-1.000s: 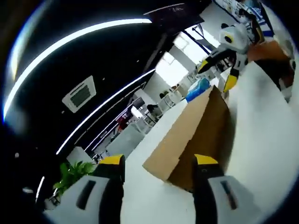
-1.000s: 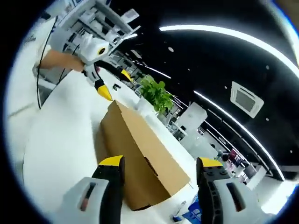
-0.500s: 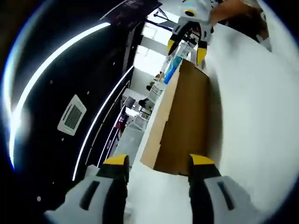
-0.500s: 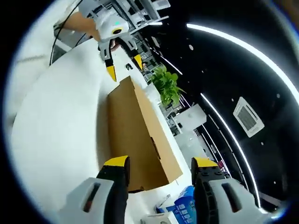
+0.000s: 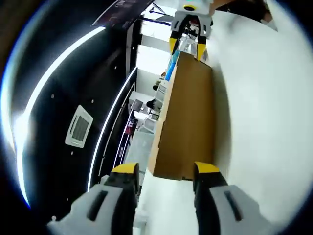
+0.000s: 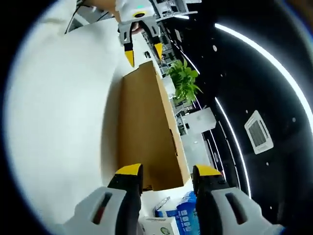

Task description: Operate the shoe box by opening the lid, removing the specified soft item, and placing it in the target area until the item is outside and the box remains undamaged.

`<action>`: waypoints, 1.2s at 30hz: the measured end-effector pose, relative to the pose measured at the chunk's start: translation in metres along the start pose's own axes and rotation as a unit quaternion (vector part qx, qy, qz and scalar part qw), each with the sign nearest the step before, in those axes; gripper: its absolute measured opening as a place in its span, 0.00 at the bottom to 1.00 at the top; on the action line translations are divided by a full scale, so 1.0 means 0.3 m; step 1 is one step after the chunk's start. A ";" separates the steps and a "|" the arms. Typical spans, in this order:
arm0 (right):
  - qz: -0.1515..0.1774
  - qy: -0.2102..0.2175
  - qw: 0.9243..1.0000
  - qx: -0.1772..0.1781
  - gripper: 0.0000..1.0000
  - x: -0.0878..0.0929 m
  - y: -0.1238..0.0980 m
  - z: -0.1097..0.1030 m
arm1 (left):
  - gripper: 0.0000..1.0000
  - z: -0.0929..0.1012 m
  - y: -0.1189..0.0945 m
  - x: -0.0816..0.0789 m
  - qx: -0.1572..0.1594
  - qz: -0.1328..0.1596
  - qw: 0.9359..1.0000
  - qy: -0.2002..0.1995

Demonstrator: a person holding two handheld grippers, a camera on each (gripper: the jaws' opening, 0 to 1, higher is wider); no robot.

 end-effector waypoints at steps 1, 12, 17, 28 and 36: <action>-0.004 -0.005 1.000 0.000 0.41 -0.001 0.001 -0.001 | 0.44 0.002 0.003 0.001 0.002 -0.001 1.000 0.003; -0.037 -0.045 0.998 0.006 0.37 -0.004 0.006 0.007 | 0.42 0.028 0.024 0.004 0.008 -0.008 1.000 0.026; -0.037 -0.053 0.998 0.007 0.34 -0.008 0.001 0.014 | 0.35 0.022 0.029 0.005 0.002 -0.017 0.999 0.032; -0.050 -0.061 0.997 0.003 0.30 -0.001 0.010 0.006 | 0.29 0.019 0.045 -0.002 0.002 -0.025 0.999 0.034; -0.057 -0.069 0.996 0.006 0.28 -0.002 0.014 0.001 | 0.29 0.022 0.041 -0.007 0.005 -0.027 0.998 0.049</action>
Point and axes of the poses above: the point that each gripper's makers call its tool centre point, and the gripper's own axes: y roughly forward along the fingers, z roughly to its right, x roughly out of its underside, the point moved 8 cm from there along -y, roughly backward along the fingers, and after that the axes turned 9 degrees about -x, right-handed, at the moved point
